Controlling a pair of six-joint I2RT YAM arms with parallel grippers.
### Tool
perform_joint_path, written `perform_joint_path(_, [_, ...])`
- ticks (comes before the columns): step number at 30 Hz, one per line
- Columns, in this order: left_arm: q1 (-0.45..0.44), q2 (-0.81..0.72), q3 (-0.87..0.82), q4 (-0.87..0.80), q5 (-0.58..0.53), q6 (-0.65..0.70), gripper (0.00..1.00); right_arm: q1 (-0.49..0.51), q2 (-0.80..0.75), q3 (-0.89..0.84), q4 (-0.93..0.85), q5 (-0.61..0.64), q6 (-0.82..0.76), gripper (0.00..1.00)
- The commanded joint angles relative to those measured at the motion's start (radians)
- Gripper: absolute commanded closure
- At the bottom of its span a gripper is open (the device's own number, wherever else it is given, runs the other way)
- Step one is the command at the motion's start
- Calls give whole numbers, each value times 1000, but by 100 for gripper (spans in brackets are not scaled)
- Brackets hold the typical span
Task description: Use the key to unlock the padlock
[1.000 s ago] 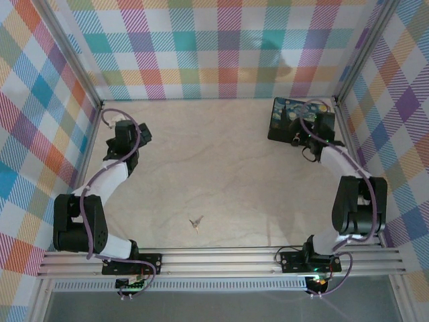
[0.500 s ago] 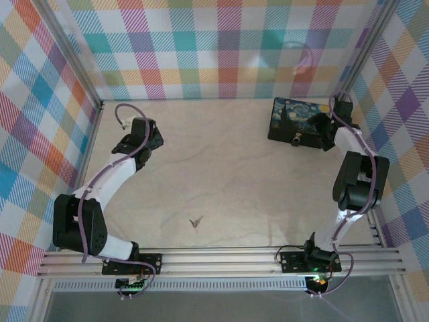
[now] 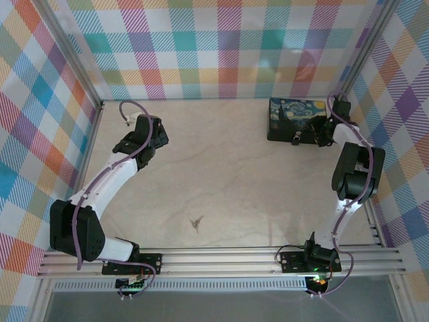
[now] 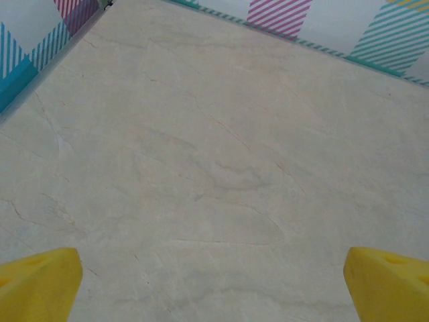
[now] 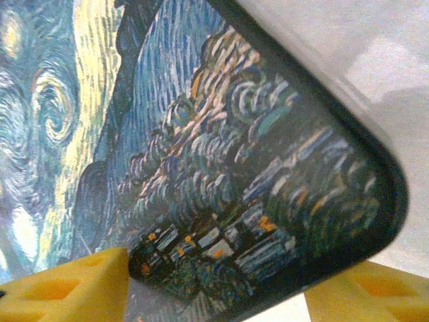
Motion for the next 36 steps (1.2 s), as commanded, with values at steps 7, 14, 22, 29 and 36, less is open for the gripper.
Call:
perform_joint_path(7, [-9,-33,20,-108,51,-2,0,183,23,-36,-83,-99,-259,38])
perform_joint_path(14, [-20,-21,32,-149,75,-76,0,410,30,-35,-61,-112,-257,38])
perform_joint_path(22, [-26,9,19,-200,190,-165,0,635,15,-49,-1,-98,-174,36])
perform_joint_path(29, [-44,11,-19,-217,314,-206,0,671,-80,-21,-53,-63,-195,23])
perform_joint_path(36, [-42,43,-11,-287,405,-145,0,679,-298,-162,-153,-39,-273,23])
